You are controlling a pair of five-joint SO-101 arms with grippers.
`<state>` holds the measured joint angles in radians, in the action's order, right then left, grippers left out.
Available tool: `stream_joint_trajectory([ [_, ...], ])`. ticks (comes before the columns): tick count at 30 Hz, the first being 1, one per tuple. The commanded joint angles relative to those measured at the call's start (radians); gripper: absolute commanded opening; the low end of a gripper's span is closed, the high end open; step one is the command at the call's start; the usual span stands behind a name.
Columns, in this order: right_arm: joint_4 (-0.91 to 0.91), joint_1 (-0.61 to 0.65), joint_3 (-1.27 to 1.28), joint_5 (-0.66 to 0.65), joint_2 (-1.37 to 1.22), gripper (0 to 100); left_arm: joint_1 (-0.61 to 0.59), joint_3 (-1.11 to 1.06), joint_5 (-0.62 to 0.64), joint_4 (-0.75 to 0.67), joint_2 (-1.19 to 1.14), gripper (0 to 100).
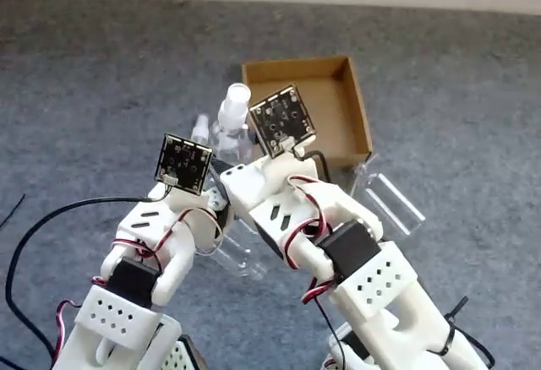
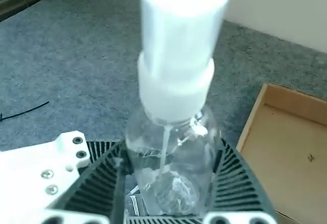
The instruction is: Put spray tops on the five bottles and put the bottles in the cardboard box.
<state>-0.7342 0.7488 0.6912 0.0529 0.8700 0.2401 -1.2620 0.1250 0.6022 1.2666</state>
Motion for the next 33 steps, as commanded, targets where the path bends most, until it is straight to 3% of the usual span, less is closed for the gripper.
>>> stream_joint_trajectory([
  [1, 0.024, 0.016, -0.058, 0.012, 0.005, 10.9, -0.038, 0.005, 0.011, -0.025, 0.008, 18],
  [7, 0.082, 0.016, -0.058, 0.012, 0.005, 10.1, -0.038, 0.004, 0.011, -0.025, 0.008, 18],
  [11, 0.104, 0.016, -0.058, 0.006, 0.005, 0.0, -0.038, 0.004, 0.011, -0.025, 0.008, 18],
  [23, 0.107, 0.016, -0.058, 0.011, 0.005, 11.8, -0.036, 0.004, 0.011, -0.025, 0.008, 18],
  [33, 0.203, 0.016, -0.051, 0.009, 0.007, 12.0, -0.036, 0.002, 0.011, -0.025, 0.008, 18],
])
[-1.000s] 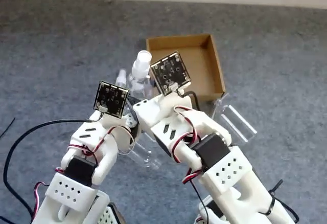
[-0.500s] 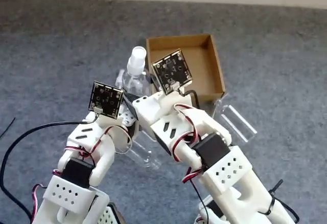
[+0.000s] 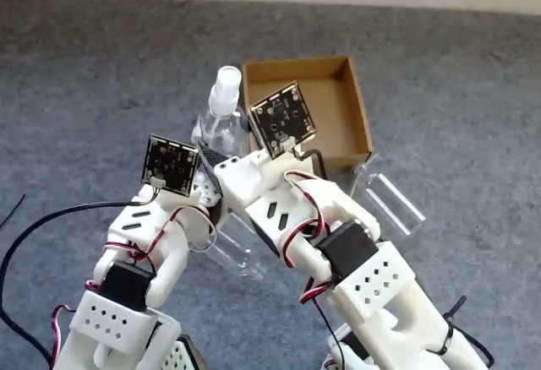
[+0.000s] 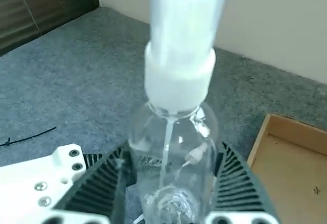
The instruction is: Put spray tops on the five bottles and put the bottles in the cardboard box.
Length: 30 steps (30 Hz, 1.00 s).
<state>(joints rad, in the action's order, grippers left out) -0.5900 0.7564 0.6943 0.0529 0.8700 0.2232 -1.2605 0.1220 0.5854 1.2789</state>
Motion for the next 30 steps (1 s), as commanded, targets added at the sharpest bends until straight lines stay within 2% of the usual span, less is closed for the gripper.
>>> stream_joint_trajectory([
  [1, 0.071, 0.008, -0.054, 0.009, 0.007, 12.0, -0.019, 0.001, 0.014, -0.008, -0.004, 18],
  [8, 0.087, 0.007, -0.059, 0.009, 0.007, 12.7, -0.019, 0.001, 0.015, -0.006, -0.008, 18],
  [15, 0.084, -0.018, -0.053, 0.009, 0.007, 25.9, -0.019, 0.001, 0.015, -0.006, -0.012, 18],
  [30, 0.087, -0.016, -0.015, 0.003, -0.008, 26.0, -0.019, 0.002, 0.015, -0.006, -0.005, 18],
])
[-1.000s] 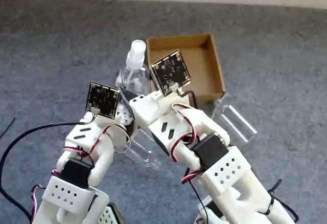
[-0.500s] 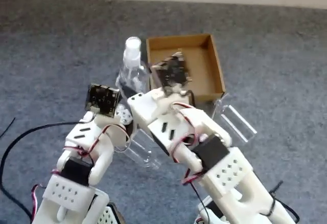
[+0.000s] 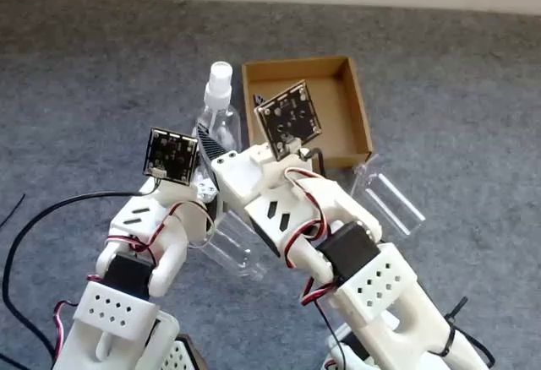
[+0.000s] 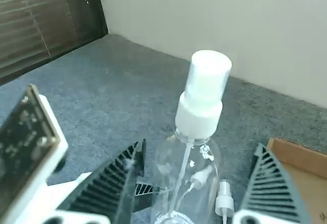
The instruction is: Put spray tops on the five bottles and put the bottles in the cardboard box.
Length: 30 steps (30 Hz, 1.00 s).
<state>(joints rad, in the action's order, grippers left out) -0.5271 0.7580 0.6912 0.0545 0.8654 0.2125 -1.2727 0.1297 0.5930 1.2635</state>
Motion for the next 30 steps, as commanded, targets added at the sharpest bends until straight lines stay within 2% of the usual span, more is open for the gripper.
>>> stream_joint_trajectory([
  [1, 0.024, -0.019, -0.010, 0.002, -0.015, 26.0, -0.008, 0.015, 0.008, -0.014, 0.010, 18],
  [7, 0.031, -0.036, -0.018, 0.002, -0.139, 26.0, -0.007, 0.015, 0.008, -0.014, 0.010, 18],
  [12, 0.133, -0.036, -0.015, 0.002, -0.171, 25.8, -0.007, 0.015, 0.008, -0.014, 0.010, 18],
  [17, 0.174, -0.038, -0.013, 0.002, -0.171, 16.2, -0.007, 0.015, 0.008, -0.014, 0.010, 18],
  [21, 0.171, -0.079, -0.013, 0.002, -0.162, 15.2, -0.008, 0.015, 0.008, -0.014, 0.010, 18],
  [25, 0.058, -0.189, -0.036, 0.005, -0.193, 15.2, -0.042, 0.022, -0.015, -0.014, 0.012, 18],
  [30, -0.139, -0.278, -0.171, 0.005, -0.321, 15.2, -0.189, 0.073, -0.095, 0.017, 0.001, 18],
])
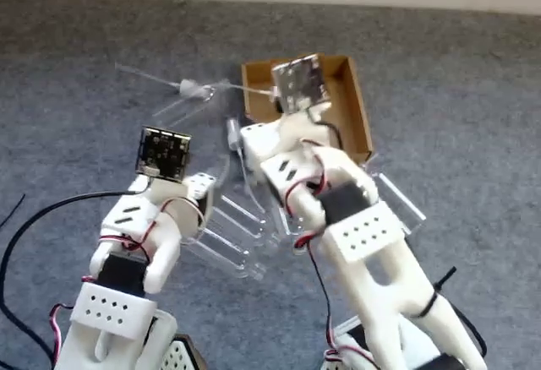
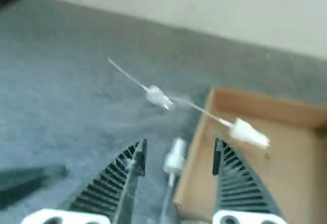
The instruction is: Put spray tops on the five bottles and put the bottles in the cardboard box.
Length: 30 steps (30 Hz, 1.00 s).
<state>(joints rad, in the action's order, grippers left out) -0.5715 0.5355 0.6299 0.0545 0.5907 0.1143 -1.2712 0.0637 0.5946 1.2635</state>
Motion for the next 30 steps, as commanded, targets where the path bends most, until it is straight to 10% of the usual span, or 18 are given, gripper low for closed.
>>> stream_joint_trajectory([
  [1, -0.130, -0.065, -0.133, 0.003, -0.068, 15.2, -0.139, 0.099, -0.038, 0.044, -0.001, 18],
  [9, -0.341, -0.176, -0.193, -0.132, -0.096, 15.2, -0.375, 0.460, -0.273, 0.253, -0.387, 18],
  [17, -0.386, -0.265, -0.166, -0.224, -0.104, 15.2, -0.292, 1.046, -0.505, 0.520, -1.024, 25],
  [30, -0.380, -0.263, -0.088, -0.224, -0.107, 15.2, -0.189, 1.713, -0.608, 0.548, -1.762, 28],
])
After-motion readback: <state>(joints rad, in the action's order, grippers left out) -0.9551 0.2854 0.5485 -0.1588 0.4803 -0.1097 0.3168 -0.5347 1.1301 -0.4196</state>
